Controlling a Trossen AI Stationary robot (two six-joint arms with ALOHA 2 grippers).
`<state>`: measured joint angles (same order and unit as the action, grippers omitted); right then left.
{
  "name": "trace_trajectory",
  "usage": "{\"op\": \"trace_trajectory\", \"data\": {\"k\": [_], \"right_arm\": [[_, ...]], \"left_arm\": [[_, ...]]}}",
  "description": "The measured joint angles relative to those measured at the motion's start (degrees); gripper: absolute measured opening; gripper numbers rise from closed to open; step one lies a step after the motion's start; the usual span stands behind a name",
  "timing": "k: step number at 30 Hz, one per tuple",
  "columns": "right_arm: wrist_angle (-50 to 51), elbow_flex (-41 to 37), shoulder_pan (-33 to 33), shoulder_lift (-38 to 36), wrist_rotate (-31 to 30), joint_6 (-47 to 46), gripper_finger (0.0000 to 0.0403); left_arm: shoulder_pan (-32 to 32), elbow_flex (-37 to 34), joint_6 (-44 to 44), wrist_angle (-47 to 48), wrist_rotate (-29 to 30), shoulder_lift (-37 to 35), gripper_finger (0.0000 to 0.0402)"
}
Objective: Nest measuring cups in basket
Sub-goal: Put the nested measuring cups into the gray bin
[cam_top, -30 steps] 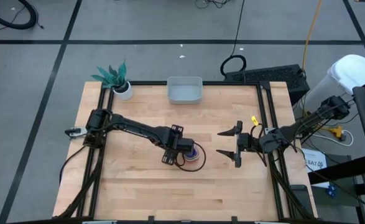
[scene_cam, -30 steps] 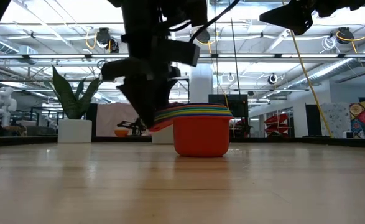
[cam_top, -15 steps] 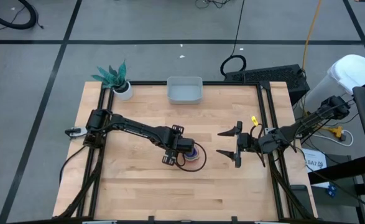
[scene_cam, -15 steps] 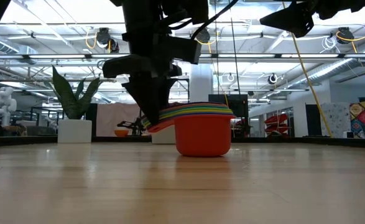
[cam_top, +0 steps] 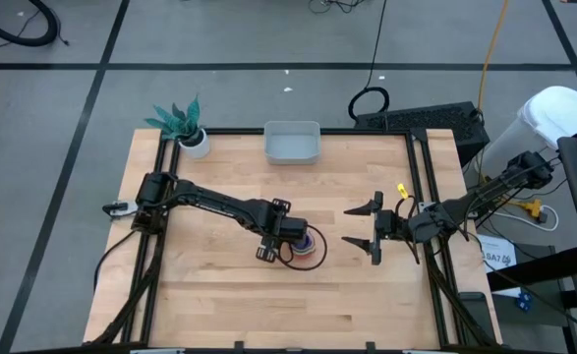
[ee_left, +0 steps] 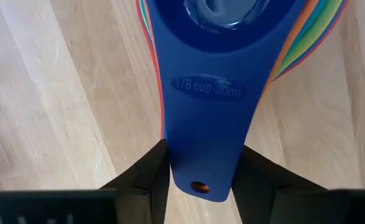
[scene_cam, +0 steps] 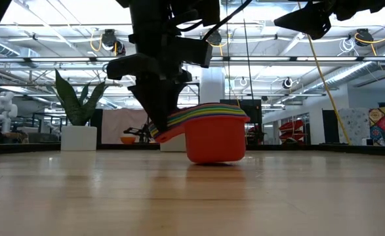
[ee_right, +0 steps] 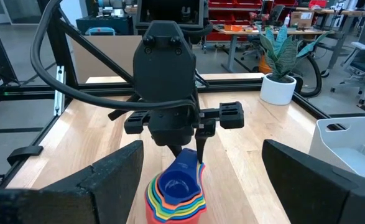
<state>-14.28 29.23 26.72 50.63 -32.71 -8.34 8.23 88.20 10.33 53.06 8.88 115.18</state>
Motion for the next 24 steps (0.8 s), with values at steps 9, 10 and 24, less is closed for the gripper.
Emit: {"op": "trace_trajectory", "data": {"k": [9, 10, 24], "right_arm": [[0.00, 0.00, 0.00, 0.00, 0.00, 0.00, 0.0322], [0.00, 0.00, 0.00, 0.00, 0.00, 0.00, 0.0322], [-0.02, 0.00, 0.00, 0.00, -0.02, 0.00, 0.0322]], "left_arm": [[0.00, 0.00, -0.34, 0.32, 0.33, 0.00, 0.0124], [-0.03, 0.00, -0.33, 0.42, 0.37, 0.00, 0.0113], [0.00, 0.00, 0.26, 1.44, -0.33, 0.00, 0.0016]]}}
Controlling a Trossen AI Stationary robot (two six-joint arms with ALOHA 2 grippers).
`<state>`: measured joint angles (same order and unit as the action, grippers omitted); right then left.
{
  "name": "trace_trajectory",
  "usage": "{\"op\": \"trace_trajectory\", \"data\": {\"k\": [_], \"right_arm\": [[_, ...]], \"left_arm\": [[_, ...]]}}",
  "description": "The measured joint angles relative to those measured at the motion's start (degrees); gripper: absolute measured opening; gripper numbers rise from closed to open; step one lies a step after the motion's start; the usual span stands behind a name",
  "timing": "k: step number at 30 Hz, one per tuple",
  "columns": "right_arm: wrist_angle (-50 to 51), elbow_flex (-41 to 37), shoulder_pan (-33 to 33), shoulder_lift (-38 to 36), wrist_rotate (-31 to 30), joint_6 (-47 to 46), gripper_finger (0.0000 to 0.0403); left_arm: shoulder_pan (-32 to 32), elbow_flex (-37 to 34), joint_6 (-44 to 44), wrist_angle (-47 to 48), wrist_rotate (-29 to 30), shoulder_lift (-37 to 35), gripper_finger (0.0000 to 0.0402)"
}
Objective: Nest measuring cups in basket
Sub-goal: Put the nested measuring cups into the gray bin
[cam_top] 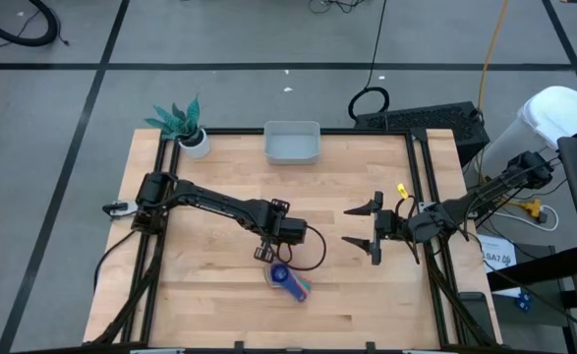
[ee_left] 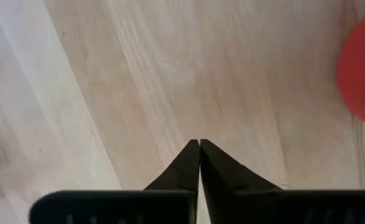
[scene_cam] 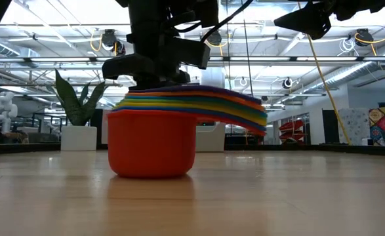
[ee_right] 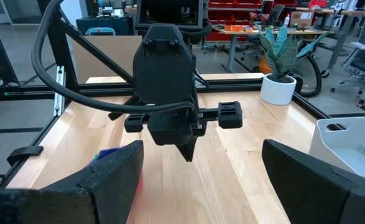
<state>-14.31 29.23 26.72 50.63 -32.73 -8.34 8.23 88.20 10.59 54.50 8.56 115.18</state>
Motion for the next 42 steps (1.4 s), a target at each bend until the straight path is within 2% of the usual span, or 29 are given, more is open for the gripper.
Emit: {"op": "trace_trajectory", "data": {"k": [4, 8, 13, 18, 20, 25, 30, 34, 36, 42], "right_arm": [[0.02, 0.00, 0.00, 0.00, 0.00, -0.27, 0.0322], [2.03, 0.02, 0.00, 0.28, 0.32, -5.38, 0.0322], [3.83, -0.22, 0.00, 5.91, 8.70, -14.94, 0.0322], [-3.24, -2.11, 0.04, 14.38, 21.05, -28.14, 0.0322], [-9.13, -2.96, 0.24, 17.48, 24.31, -33.18, 0.0322], [-26.30, -4.56, 2.42, 24.99, 25.57, -40.08, 0.0322], [-31.95, -4.50, 3.80, 31.31, 25.55, -45.12, 0.0322], [-34.91, -4.35, 4.24, 34.61, 25.70, -46.59, 0.0322], [-33.71, -3.29, 4.51, 35.66, 25.70, -44.37, 0.0322], [-20.75, 4.93, 5.33, 36.63, 27.07, -34.92, 0.0322]], "left_arm": [[0.00, 0.00, -0.02, 0.24, 0.25, 0.00, 0.0015], [0.00, 0.00, -0.17, 2.53, 0.48, 0.00, 0.0028], [0.00, 0.00, -2.71, 4.69, 0.99, -0.35, 0.0062], [0.00, -0.01, -7.78, 7.55, 4.00, -4.28, 0.0116], [0.00, -0.02, -10.36, 7.80, 4.90, -6.85, 0.0139], [0.51, 0.00, -18.67, 7.45, 4.63, -13.78, 0.0189], [3.55, 0.04, -26.83, 2.50, 1.59, -18.10, 0.0221], [7.94, 0.04, -28.74, 1.45, 1.79, -18.53, 0.0231], [10.54, -0.34, -28.92, 1.73, 2.97, -18.41, 0.0231], [19.36, -1.42, -26.96, -3.61, 8.34, -18.38, 0.0217]]}}
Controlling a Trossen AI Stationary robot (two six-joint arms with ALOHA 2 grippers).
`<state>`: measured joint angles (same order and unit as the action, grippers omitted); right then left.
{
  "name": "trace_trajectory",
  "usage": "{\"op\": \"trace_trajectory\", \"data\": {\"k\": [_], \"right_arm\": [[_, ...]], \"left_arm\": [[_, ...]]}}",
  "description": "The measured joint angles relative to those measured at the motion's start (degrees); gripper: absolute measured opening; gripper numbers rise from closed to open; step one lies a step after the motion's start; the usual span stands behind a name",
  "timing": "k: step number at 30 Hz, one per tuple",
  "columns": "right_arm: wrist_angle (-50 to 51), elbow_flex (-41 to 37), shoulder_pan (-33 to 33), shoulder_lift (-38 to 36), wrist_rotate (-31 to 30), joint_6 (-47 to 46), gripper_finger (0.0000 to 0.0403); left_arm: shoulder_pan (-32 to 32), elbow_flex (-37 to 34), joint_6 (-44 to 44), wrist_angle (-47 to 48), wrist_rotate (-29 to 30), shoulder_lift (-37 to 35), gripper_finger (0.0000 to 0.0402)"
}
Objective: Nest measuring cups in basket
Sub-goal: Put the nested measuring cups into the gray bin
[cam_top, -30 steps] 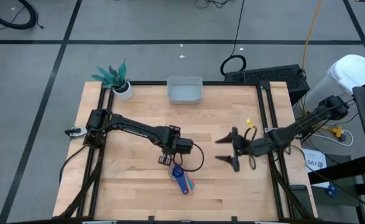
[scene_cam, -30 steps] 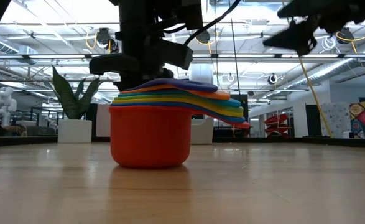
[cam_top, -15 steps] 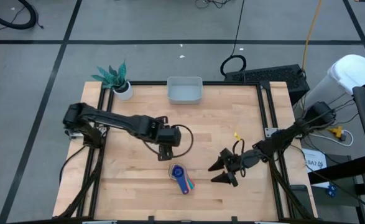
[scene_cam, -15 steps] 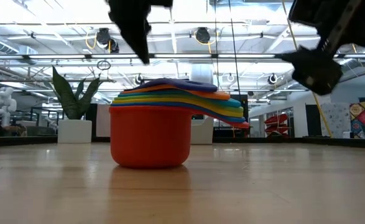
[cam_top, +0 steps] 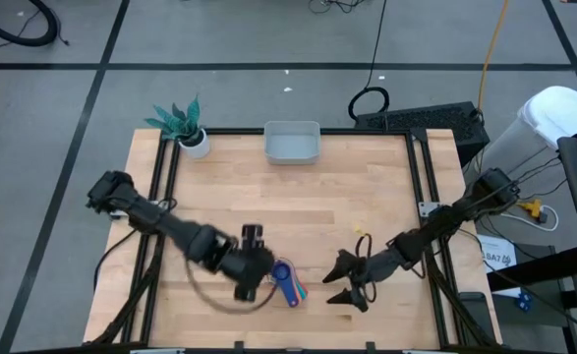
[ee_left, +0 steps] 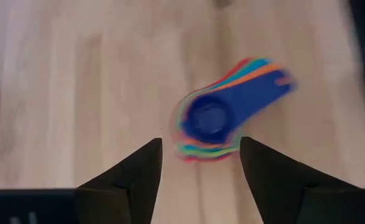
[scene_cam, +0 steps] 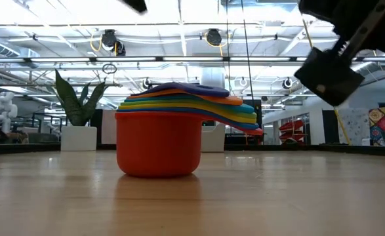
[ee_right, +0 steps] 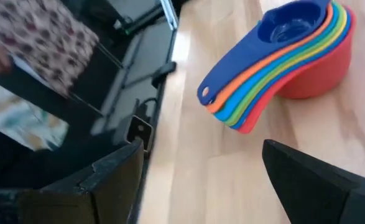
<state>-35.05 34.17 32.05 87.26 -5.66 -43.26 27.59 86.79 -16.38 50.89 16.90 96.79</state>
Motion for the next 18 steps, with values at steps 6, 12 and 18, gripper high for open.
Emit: {"op": "trace_trajectory", "data": {"k": [6, 12, 18], "right_arm": [[9.09, 5.17, -0.07, -0.02, -0.02, 5.27, 0.0322], [23.71, 11.13, 0.86, 0.00, -0.67, 13.95, 0.0322], [46.51, 20.46, 1.07, -1.55, -6.49, 23.89, 0.0314]], "left_arm": [[6.31, 0.02, 0.90, -1.70, 2.81, 0.67, 0.0207], [9.44, 0.02, 1.14, -4.92, 2.45, 5.09, 0.0196], [10.32, 2.33, 12.37, -3.59, 5.54, 9.22, 0.0202]]}}
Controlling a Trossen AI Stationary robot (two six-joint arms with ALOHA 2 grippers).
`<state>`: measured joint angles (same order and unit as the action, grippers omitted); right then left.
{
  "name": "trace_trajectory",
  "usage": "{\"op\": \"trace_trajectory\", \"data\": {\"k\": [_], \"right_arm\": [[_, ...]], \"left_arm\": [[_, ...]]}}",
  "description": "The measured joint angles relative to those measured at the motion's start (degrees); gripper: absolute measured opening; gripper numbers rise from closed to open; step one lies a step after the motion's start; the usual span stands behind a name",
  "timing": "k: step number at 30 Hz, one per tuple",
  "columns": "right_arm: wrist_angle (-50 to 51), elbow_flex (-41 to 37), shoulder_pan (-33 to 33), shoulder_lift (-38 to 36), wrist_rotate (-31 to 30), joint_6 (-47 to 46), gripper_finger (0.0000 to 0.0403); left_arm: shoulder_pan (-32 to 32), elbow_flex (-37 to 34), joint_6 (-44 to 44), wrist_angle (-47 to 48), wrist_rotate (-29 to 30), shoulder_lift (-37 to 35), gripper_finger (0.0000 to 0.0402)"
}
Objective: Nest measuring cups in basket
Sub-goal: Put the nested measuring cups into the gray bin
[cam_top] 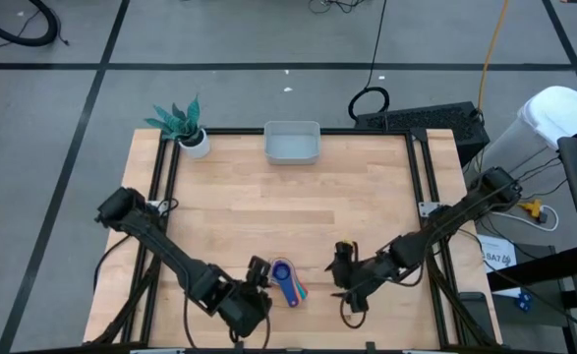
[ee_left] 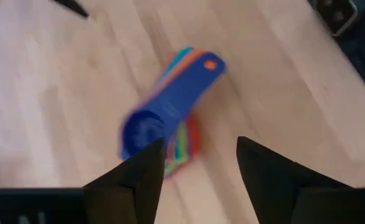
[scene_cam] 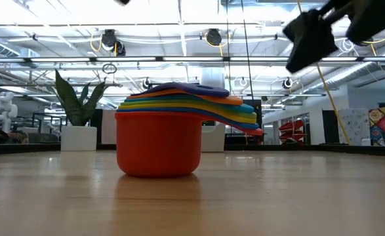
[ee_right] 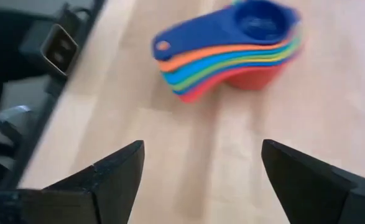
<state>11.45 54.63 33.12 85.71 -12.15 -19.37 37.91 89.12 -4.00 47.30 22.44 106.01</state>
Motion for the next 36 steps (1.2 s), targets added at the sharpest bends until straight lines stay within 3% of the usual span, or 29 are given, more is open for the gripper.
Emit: {"op": "trace_trajectory", "data": {"k": [4, 7, 12, 18, 23, 30, 36], "right_arm": [[9.92, 2.08, -0.27, -4.97, -5.39, 1.47, 0.0314], [11.90, 2.10, -0.35, -9.80, -8.79, 1.48, 0.0314], [12.27, 2.19, 0.05, -16.68, -10.80, -0.03, 0.0314], [20.96, 2.14, 0.82, -19.25, -12.25, -3.06, 0.0313], [26.70, 2.08, 0.70, -19.61, -13.67, -6.11, 0.0313], [23.92, 1.42, 0.73, -19.63, -13.63, -10.09, 0.0313], [2.54, -7.67, 2.55, -16.02, -5.28, -12.24, 0.0313]], "left_arm": [[-1.56, 3.24, 6.73, -0.31, 0.41, -0.21, 0.0223], [-2.81, 5.06, 15.09, 0.13, -0.26, -0.20, 0.0234], [-5.92, 5.03, 24.47, 3.79, -6.28, 3.01, 0.0241], [-6.81, 5.03, 36.59, 2.88, -6.85, 5.57, 0.0242], [-8.87, 5.10, 39.71, -1.09, -7.51, 5.43, 0.0242], [-9.86, 5.08, 41.09, -3.02, -9.61, 6.42, 0.0241], [-7.96, 5.12, 35.85, -6.25, -6.05, 6.32, 0.0241]]}}
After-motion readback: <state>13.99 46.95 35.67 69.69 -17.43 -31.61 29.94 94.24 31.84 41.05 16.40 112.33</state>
